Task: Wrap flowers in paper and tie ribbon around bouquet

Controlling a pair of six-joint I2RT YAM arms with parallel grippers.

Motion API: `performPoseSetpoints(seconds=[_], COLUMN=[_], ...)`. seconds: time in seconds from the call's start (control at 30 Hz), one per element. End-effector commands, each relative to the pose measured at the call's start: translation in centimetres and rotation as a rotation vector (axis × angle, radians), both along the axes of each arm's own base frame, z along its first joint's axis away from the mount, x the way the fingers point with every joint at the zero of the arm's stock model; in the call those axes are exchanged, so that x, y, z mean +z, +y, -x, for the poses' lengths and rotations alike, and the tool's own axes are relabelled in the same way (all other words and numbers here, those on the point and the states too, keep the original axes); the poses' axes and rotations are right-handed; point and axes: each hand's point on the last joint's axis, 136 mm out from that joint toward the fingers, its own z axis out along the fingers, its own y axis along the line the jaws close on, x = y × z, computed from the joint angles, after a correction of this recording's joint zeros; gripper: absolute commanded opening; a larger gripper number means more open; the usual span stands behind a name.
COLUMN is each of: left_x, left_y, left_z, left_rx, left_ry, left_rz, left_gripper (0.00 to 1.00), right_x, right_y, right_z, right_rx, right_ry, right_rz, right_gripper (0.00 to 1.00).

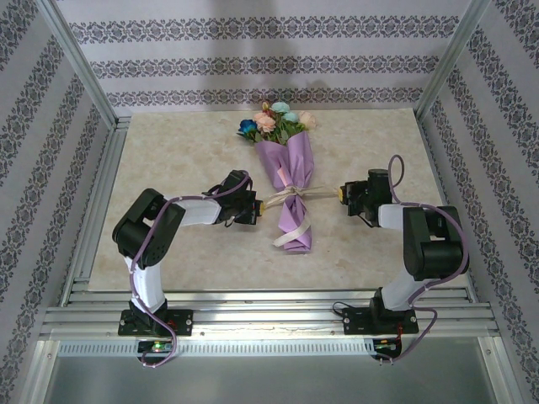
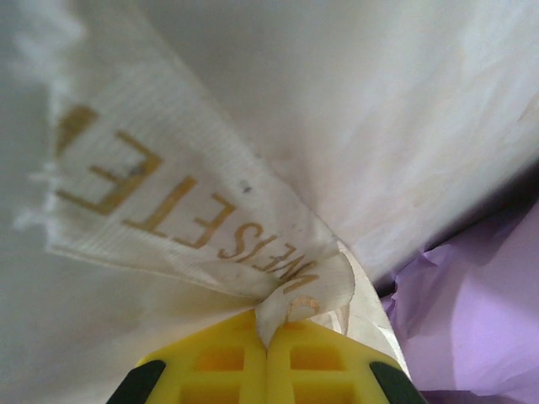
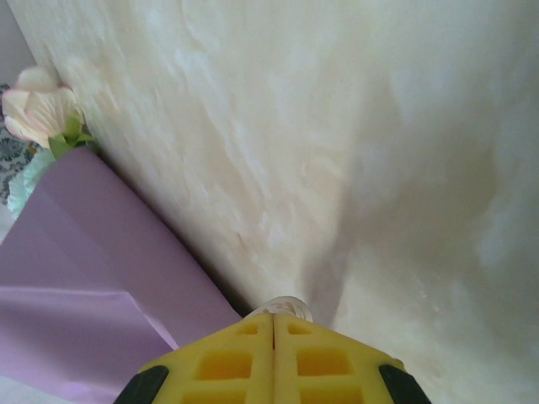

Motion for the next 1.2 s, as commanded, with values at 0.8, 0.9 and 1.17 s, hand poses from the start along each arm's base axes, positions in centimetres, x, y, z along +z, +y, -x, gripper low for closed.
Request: performPoseSetpoints(seconds=[0.8,0.9,1.17], left_x=[5.9,6.5,4.0], left_y=[1.0,-1.2,-4.3], left_z=[1.0,0.6,-3.2], left_rx=[0.071,0.129,0.235], left_ry=[0.043,0.048,0.066], left_rz=[0.0,0.065,0.105], left_gripper=[0.57,0.6,0.62], right_x=[0.2,0.1,1.5], right_y=[0.9,0.9,1.2], right_z=[1.8,2.0,2.2], right_rx=[-0.026,-0.027,-0.002], right_ry=[0.113,0.119,0.104], right_rz=[-0.083,-0.083,-0.047], right_gripper=[0.0,0.0,0.46])
